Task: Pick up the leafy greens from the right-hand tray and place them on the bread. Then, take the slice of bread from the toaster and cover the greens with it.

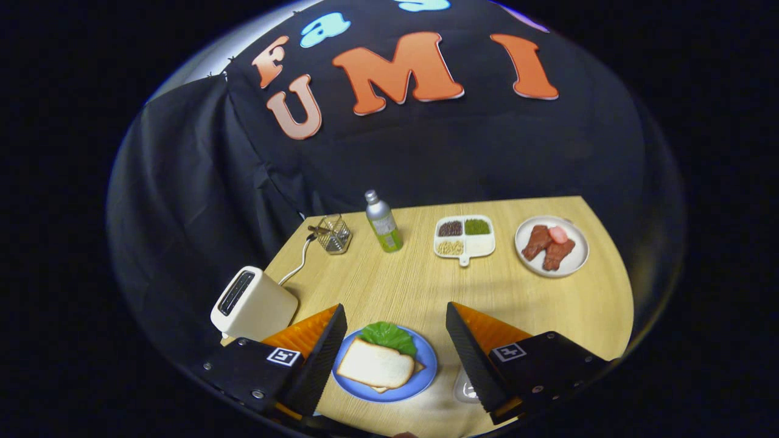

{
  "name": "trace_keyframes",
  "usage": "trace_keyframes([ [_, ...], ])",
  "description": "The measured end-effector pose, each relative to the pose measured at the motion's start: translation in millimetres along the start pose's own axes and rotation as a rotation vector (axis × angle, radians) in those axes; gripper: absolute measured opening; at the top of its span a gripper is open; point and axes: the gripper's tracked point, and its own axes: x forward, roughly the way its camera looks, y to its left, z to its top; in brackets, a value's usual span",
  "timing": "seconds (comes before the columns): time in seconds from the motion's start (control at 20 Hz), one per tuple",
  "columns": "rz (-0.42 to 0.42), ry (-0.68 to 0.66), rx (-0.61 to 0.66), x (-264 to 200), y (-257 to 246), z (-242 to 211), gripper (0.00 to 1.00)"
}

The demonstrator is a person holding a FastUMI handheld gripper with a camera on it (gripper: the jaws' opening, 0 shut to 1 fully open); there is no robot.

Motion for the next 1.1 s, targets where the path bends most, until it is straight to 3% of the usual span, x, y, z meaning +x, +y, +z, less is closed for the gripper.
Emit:
trace_keyframes([
  [0.25, -0.078, -0.245, -0.093, -52.8, -8.8, 89.8, 0.98],
  [0.55, -0.167, -0.467, -0.173, -129.0, -8.6, 162.0, 0.98],
  [0.9, -0.298, -0.652, -0.329, -185.9, -4.7, 209.9, 0.98],
  [1.1, -0.305, -0.698, -0.354, -199.7, 6.1, 218.9, 1.0],
])
